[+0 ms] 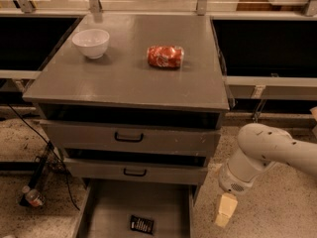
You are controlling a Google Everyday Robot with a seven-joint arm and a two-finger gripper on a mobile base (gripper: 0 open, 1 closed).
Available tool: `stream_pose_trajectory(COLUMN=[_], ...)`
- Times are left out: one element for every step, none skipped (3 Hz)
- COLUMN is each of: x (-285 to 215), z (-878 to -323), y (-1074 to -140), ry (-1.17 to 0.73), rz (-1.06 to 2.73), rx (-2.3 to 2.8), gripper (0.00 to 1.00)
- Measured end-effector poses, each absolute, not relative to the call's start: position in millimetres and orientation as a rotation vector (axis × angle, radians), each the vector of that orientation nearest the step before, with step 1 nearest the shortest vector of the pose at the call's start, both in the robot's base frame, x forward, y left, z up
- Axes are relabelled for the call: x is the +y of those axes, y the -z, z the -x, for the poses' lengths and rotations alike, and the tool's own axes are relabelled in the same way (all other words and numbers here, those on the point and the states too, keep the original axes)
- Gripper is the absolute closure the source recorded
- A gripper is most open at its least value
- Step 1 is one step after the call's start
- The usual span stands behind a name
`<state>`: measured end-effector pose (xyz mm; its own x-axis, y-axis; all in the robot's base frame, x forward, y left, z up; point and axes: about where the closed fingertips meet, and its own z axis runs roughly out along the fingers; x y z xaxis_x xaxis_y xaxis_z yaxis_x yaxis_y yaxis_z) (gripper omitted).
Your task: Pick rxbar chocolate from bottom drawer and place on counter
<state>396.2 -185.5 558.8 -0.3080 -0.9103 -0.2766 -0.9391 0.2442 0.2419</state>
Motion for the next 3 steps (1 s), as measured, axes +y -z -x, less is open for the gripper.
stream_pose_trajectory(x=[-185.4,-165.7,-142.3], z=[-395.6,-379.4,-356.2], y=[-557.7,-549.2,-563.5], ry=[-0.574,-0.621,-0.583], rz=[1.800,1.931,2.030], rx=[2.411,2.347,2.273], gripper=[0.00,0.00,0.00])
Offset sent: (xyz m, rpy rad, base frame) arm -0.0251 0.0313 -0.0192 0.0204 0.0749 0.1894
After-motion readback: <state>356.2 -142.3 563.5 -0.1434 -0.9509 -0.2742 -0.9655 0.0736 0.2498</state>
